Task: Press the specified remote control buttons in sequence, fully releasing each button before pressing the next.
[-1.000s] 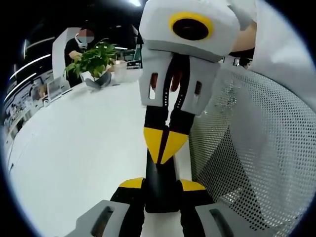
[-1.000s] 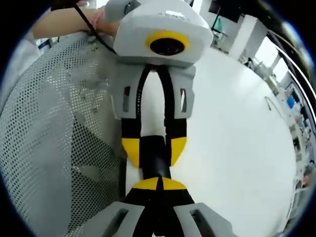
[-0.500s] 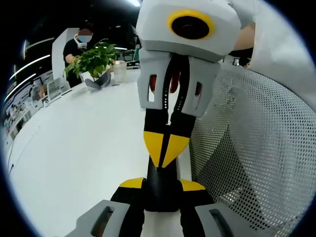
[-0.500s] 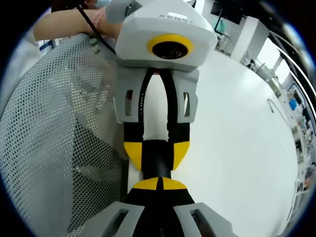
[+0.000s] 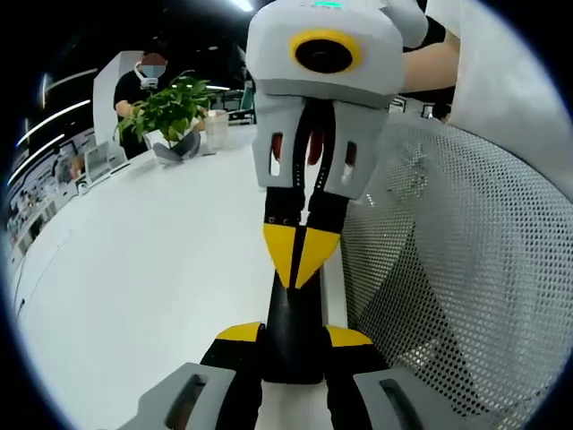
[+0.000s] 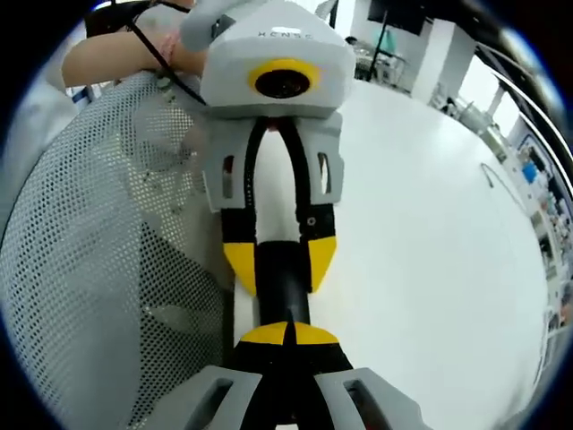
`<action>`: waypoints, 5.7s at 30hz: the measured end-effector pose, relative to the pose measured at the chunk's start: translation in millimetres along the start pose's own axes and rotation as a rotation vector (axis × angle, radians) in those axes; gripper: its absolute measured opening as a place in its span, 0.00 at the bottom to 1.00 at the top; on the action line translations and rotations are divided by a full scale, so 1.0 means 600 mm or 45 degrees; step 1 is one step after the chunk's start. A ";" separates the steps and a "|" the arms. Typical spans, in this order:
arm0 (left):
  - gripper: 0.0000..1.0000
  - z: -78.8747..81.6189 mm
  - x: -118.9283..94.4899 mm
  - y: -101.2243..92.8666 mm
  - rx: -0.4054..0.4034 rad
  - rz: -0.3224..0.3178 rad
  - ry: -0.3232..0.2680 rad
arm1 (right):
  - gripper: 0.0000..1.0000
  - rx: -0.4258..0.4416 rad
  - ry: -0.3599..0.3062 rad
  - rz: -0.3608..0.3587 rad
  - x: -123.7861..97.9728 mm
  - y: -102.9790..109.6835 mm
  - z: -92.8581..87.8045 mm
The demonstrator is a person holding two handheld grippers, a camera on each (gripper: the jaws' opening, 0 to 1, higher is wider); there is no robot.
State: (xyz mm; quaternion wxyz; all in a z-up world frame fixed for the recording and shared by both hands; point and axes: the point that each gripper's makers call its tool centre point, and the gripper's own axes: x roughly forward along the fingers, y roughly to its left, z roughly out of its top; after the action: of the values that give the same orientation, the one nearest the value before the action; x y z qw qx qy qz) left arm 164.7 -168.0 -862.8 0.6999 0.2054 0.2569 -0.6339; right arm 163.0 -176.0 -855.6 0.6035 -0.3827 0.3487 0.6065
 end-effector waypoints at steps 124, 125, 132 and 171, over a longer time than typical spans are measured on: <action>0.25 0.002 0.001 -0.002 -0.035 0.072 0.075 | 0.23 0.141 -0.129 -0.029 -0.014 0.001 -0.035; 0.25 0.002 0.001 -0.002 -0.035 0.072 0.075 | 0.23 0.137 -0.123 -0.033 -0.014 0.000 -0.037; 0.25 0.003 0.000 -0.002 -0.036 0.073 0.074 | 0.23 0.158 -0.115 -0.041 -0.017 0.000 -0.052; 0.25 0.002 0.000 -0.003 -0.033 0.079 0.077 | 0.22 0.148 -0.107 -0.088 -0.021 -0.002 -0.082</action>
State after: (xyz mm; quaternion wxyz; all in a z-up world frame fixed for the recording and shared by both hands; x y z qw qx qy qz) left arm 162.9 -169.1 -862.0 0.7139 0.2231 0.2796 -0.6020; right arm 166.3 -225.0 -867.3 0.6592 -0.3330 0.3444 0.5796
